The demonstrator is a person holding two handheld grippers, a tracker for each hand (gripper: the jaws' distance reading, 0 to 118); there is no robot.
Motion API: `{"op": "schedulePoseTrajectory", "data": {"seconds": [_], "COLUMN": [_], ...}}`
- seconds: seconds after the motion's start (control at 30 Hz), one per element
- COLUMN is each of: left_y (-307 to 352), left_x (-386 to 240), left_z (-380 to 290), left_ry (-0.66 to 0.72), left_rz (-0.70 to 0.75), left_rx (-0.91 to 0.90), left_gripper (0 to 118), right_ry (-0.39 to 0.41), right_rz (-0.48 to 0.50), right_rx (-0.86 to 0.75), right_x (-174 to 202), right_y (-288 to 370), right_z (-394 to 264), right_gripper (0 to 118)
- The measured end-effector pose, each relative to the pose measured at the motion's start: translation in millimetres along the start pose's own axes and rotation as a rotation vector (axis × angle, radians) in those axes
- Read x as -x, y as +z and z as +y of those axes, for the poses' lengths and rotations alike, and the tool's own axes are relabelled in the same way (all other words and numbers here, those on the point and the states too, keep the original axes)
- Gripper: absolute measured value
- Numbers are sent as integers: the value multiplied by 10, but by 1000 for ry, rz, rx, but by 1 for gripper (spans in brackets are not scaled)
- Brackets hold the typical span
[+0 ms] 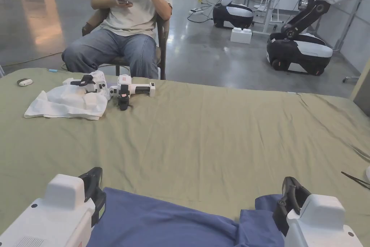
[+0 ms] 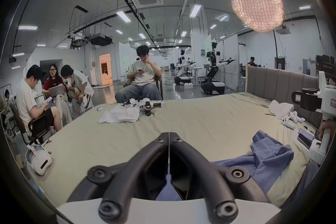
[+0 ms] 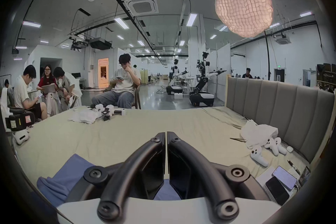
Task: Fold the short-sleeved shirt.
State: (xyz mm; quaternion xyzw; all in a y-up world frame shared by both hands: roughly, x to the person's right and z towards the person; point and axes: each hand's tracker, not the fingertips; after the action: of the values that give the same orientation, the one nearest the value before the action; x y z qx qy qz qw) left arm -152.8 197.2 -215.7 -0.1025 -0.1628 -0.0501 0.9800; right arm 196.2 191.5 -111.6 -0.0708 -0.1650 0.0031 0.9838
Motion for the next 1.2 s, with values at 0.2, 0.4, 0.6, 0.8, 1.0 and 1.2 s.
{"op": "schedulePoseTrajectory", "data": {"seconds": [0.2, 0.4, 0.6, 0.8, 1.0, 1.2], "left_y": [-230, -1283, -2189, -2682, -2671, -2459], "left_x": [168, 778, 903, 746, 400, 229], "left_z": [-174, -531, -729, -1019, -1080, -992], "left_ry": [40, 190, 230, 237, 41, -95], "left_rz": [22, -1, -70, -92, -35, -113], "left_rx": [97, 426, 673, 845, 852, 779], "left_gripper": [0, 0, 29, 78, 62, 0], "right_ry": [6, 24, 15, -1, -28, -70], "right_rz": [30, 48, -1, -83, -154, -156], "right_rx": [23, 112, 205, 292, 393, 553], "right_x": [83, 26, -197, -507, -829, -1241], "right_y": [-58, -139, -199, -210, -317, -936], "right_z": [-62, -211, -395, -539, -658, -703], "right_gripper": [0, 0, 0, 0, 0, 26]}}
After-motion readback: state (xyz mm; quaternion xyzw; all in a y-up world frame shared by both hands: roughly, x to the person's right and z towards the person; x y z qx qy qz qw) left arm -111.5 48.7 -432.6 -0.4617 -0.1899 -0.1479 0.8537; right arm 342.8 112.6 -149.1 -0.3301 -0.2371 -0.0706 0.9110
